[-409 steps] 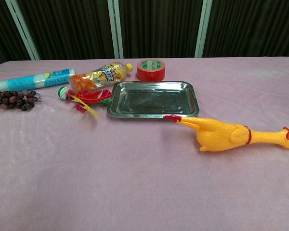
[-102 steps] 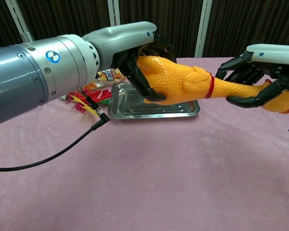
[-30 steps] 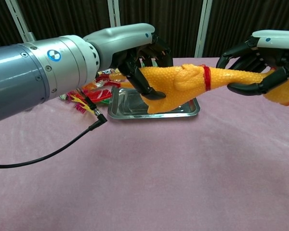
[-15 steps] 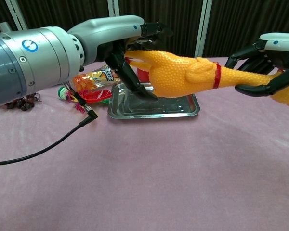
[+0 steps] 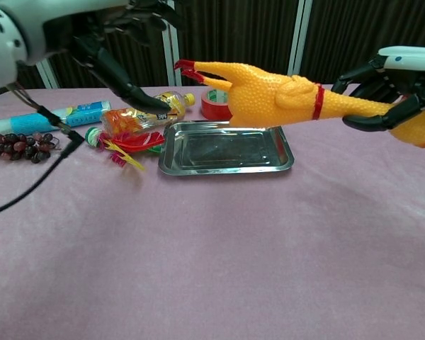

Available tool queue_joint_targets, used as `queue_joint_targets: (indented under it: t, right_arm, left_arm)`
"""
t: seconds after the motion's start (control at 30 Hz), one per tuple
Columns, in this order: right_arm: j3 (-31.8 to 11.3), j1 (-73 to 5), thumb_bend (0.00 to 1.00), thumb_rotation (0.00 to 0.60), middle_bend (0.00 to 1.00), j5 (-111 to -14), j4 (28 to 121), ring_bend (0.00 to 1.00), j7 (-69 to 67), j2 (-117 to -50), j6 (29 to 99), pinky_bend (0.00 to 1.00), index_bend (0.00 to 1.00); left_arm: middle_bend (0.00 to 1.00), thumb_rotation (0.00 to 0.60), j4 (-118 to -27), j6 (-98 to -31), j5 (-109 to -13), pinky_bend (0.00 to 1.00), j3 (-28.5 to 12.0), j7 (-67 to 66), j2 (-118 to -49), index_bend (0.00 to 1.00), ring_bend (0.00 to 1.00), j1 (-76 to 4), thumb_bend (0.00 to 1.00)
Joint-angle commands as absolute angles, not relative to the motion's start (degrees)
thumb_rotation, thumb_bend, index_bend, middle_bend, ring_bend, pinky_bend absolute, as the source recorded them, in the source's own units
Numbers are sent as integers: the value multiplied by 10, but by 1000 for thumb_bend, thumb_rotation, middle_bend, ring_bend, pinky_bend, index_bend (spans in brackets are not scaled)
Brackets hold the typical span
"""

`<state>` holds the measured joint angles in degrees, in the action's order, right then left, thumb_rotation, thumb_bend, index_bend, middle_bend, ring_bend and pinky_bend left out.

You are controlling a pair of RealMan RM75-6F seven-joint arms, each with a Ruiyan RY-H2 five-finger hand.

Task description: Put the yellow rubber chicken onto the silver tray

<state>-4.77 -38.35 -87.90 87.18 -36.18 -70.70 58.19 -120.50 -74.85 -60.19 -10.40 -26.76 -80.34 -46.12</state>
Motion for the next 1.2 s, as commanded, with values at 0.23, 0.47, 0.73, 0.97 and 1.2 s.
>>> queue_joint_targets:
  t: [0.23,0.47,0.73,0.97,1.2]
  right_arm:
    - [-79,-430,731,600,767,-846,839,726,-354,-733,520,786,1000]
    - [-101,-471,731,600,767,-809,803,726,-330,-762,459,786,1000]
    - [-125,-527,731,600,767,-750,715,726,-279,-822,381,786,1000]
    - [-132,-550,731,600,767,-721,655,726,-255,-862,346,786,1000]
    - [-134,-559,731,600,767,-709,612,713,-247,-886,329,783,1000]
  left_arm:
    - [105,600,-1233,-784,-699,140,-51,-207,-722,42,69,-383,44]
    - [107,600,-1226,-805,-746,140,-21,-177,-701,54,69,-340,44]
    - [108,600,-1208,-825,-785,140,10,-140,-682,71,69,-285,44]
    - [106,600,-1196,-813,-776,140,4,-121,-681,59,69,-269,44]
    - [102,600,-1188,-799,-761,140,-4,-115,-684,50,69,-259,44]
